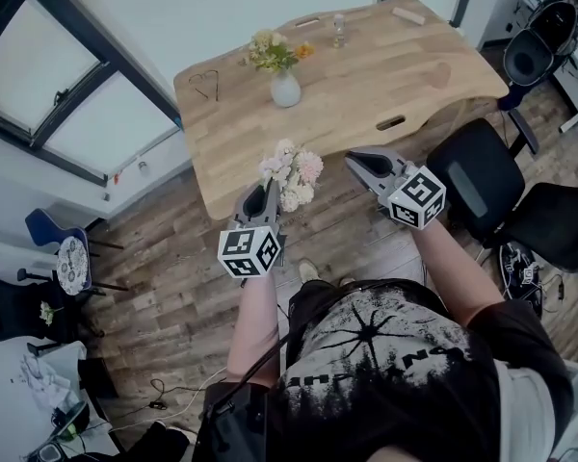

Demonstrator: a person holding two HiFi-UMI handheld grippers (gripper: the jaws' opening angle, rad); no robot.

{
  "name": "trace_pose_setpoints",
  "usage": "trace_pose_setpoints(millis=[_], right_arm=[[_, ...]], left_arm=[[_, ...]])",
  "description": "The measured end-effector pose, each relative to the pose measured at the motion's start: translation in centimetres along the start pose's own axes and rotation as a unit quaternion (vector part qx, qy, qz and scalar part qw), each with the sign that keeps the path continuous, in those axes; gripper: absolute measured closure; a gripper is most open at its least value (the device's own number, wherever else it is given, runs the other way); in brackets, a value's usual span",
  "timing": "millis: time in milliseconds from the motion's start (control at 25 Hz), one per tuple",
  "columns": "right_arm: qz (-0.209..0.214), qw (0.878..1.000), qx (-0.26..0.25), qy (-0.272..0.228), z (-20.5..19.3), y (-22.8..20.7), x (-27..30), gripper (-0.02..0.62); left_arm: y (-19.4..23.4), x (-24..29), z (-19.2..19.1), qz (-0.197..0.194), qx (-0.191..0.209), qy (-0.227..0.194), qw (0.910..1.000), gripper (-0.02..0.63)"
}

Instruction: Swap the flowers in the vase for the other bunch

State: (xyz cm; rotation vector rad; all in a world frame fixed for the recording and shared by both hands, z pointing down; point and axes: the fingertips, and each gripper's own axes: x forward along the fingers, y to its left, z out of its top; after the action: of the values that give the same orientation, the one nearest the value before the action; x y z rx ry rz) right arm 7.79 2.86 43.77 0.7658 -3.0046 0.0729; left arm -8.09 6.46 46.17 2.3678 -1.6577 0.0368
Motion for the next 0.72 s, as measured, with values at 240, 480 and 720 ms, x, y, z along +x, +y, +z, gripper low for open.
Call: trace_pose_setpoints(millis=[240, 480, 720], right_arm=[[0.0, 1.0, -0.003, -0.004, -0.1, -0.31, -0.3, 0.575], [0.0, 1.0, -0.001, -0.008, -0.27, -0.36, -0.28, 0.575], [0.003, 1.0, 0.001, -0.01, -0.41, -0.2, -0.08, 0.575]], left_arm=[[-0.51, 0.27, -0.04, -0.001, 0.003, 0.003, 1.0, 0.566], [-0.6, 0.41, 0.21, -0.001, 0.012, 0.003, 0.9999, 0.566], [-0.46, 0.4, 0.18, 0.001, 0.014, 0.006, 0.9999, 0.566]])
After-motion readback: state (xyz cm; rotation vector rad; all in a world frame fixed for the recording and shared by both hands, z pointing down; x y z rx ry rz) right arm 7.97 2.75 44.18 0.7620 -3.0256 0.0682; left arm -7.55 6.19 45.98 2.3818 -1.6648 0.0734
